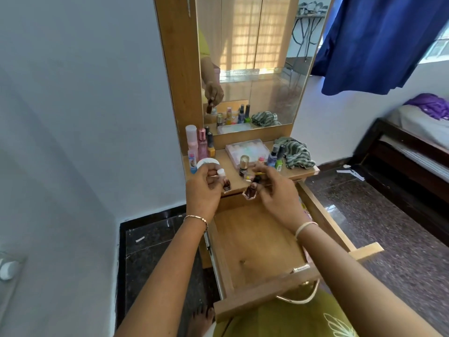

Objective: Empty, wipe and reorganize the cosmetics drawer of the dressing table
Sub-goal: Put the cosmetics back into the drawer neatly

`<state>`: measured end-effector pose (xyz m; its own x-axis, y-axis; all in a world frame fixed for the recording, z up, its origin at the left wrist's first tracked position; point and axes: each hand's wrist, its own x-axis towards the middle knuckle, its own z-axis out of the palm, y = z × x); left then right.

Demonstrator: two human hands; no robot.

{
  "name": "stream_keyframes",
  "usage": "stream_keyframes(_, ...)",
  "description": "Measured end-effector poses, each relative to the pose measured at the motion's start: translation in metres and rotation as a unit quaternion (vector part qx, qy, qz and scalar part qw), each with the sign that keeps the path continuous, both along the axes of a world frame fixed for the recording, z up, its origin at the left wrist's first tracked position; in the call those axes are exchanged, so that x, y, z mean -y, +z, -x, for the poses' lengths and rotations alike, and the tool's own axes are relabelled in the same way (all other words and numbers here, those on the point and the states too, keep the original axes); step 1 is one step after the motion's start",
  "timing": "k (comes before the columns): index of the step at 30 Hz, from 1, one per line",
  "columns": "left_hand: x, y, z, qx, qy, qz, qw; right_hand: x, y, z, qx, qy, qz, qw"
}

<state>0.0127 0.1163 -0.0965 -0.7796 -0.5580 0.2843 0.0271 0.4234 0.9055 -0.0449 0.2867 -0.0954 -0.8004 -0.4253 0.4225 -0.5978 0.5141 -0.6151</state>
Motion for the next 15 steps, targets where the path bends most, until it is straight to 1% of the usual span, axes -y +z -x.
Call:
stream_keyframes(3, -0.026, -0.006, -0.005, -0.005, -0.05, -0.06, 0.997, -0.041, -0.013, -0.011, 0.051, -0.026, 0.024, 0.998)
stream_keyframes(9, -0.081, -0.04, -0.005, 0.044, -0.12, -0.095, 0.987, -0.099, -0.043, -0.02, 0.108, -0.073, -0.018, 0.991)
stream_keyframes(13, -0.105, -0.062, 0.002, 0.091, -0.162, -0.127, 0.974, -0.118, -0.056, -0.021, 0.134, -0.079, -0.054, 0.986)
stream_keyframes(15, -0.113, -0.07, 0.008, 0.106, -0.17, -0.119, 0.972, -0.125, -0.062, -0.02, 0.144, -0.08, -0.069, 0.984)
